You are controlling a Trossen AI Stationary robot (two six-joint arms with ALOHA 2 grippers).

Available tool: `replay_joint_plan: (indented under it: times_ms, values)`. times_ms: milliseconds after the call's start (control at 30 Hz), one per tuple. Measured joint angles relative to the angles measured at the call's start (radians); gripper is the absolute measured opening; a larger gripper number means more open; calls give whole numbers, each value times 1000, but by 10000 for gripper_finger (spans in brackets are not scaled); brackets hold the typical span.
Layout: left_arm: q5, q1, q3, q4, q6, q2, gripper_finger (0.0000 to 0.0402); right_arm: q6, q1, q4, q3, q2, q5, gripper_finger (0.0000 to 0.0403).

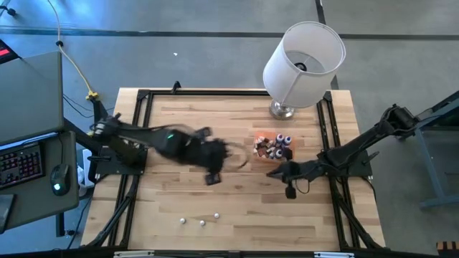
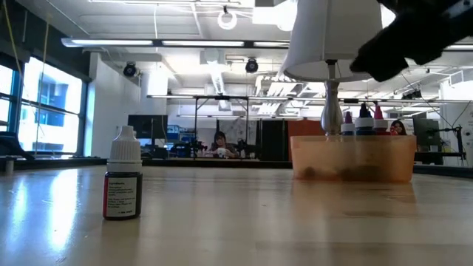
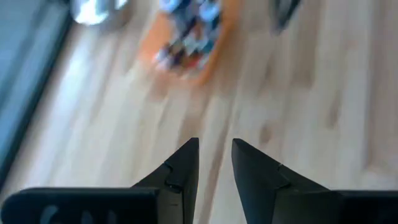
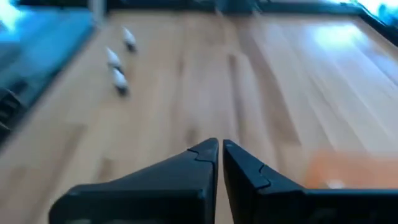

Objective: Pick & Place food coloring
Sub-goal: Put the small red food coloring bottle into the orange container

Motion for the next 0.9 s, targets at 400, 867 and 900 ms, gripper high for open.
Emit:
replay_joint_plan:
  times_ms: [400,867,900]
  values:
    - [-547,-448,-17,-417,-653,-37,92,-92,-9,640,123,511,-172,131]
    - [-565,-558,-297,-420,-977,-35,92,-95,-18,294,751,1057,-342,152]
    - [-566,-557,-310,-419,-988,-35,92,-94,-21,293,777,1079,-342,153]
